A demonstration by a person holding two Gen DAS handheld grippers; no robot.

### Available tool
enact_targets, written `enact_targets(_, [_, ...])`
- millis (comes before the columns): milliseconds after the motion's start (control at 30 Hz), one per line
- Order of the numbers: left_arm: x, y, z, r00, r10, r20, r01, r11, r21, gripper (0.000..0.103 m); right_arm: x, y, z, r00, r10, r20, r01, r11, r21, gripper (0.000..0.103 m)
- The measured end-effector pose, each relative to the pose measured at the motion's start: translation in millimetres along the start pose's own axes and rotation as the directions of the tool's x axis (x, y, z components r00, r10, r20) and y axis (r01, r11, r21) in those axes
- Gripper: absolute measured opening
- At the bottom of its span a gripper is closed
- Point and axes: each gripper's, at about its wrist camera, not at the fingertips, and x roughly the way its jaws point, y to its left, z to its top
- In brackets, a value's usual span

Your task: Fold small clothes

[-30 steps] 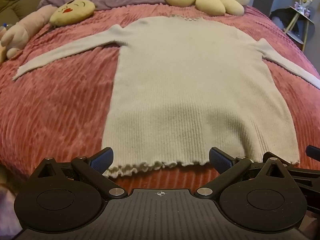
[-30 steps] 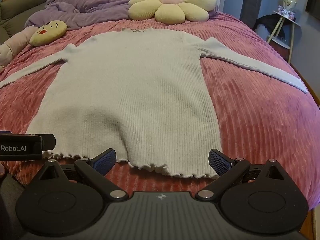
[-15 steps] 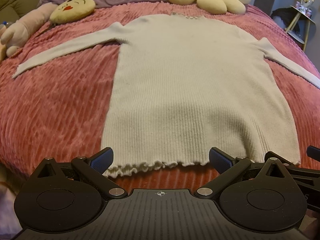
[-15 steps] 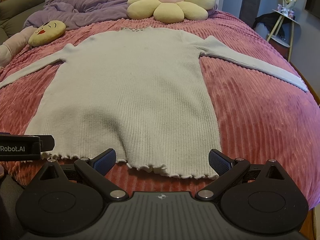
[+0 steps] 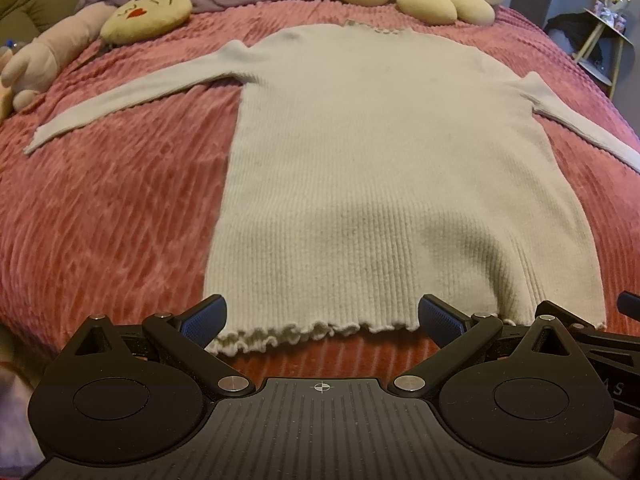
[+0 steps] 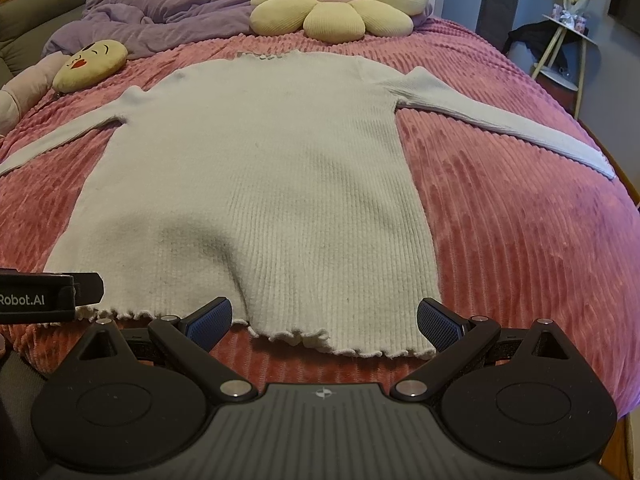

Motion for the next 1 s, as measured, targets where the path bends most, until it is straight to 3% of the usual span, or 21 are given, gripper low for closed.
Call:
enact_targets(700, [10.9,-4.3,1.4,1.0,0.015,-0.023,-0.014,1.0,0.022,0.103,6.4,-4.1,-0.4,1.0,0.006,0.026,-0.007,1.0,0.009,0.099])
enact_targets(1000, [20.8,-7.8,1.7,0.999,0.011,-0.04,-0.01,0.999,0.035,0.103,10.7,-2.1,-1.9,0.997,0.049,0.054,-0.047,0.998,-0.029,0.099])
